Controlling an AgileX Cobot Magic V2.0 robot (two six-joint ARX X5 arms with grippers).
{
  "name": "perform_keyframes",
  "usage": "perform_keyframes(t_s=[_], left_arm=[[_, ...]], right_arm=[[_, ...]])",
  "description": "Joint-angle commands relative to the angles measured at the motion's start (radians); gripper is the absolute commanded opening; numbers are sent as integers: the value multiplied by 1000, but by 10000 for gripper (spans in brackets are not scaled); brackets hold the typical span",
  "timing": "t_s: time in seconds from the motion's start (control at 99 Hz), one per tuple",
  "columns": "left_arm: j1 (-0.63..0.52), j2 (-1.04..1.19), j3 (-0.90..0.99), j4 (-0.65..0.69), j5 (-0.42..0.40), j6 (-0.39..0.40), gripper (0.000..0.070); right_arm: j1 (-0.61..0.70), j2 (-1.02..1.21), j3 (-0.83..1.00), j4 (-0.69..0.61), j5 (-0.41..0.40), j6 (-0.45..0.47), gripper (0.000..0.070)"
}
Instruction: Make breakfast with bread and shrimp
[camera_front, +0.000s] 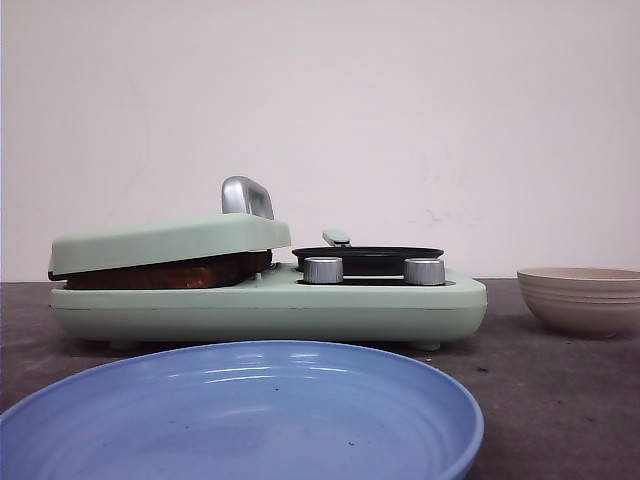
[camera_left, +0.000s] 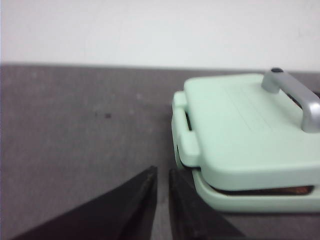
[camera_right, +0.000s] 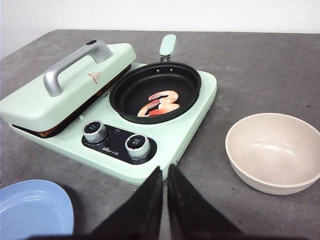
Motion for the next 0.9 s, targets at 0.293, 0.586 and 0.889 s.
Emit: perform_keyframes(t_s=[0.293,0.586,0.889], left_arm=[[126,-70,-250,172,159,20,34],[126,-70,-256,135,138,54,33],[126,-69,-256,134,137,54,33]], right_arm=[[3,2,8,19,0,10,6],[3,2,8,19,0,10,6],[3,2,8,19,0,10,6]])
